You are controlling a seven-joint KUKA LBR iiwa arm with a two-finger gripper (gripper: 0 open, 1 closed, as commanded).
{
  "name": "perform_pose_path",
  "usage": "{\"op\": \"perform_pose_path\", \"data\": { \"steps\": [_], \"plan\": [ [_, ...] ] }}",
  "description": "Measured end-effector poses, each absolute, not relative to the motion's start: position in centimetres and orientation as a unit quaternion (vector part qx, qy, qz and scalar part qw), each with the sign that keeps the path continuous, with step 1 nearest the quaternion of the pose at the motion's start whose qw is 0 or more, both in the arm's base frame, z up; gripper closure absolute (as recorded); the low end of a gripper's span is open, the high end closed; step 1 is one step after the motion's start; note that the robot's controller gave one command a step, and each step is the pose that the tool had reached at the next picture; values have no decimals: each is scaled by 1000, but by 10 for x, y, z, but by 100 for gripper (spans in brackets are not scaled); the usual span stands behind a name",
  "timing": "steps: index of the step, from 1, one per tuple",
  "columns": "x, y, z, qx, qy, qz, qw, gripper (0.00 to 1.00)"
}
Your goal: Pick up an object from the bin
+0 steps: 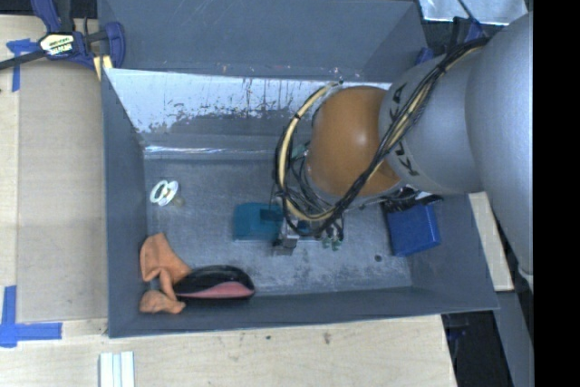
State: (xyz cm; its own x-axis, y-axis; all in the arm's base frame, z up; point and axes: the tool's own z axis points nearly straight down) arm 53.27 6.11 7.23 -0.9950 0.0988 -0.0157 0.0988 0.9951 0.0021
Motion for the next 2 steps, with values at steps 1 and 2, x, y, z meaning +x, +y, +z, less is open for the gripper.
{"op": "perform_pose_path", "data": {
  "steps": [1, 2],
  "plan": [
    [533, 61, 72, 50, 999, 1, 8, 100],
    [584, 19, 271, 44, 999, 0, -3, 100]
  ]
}}
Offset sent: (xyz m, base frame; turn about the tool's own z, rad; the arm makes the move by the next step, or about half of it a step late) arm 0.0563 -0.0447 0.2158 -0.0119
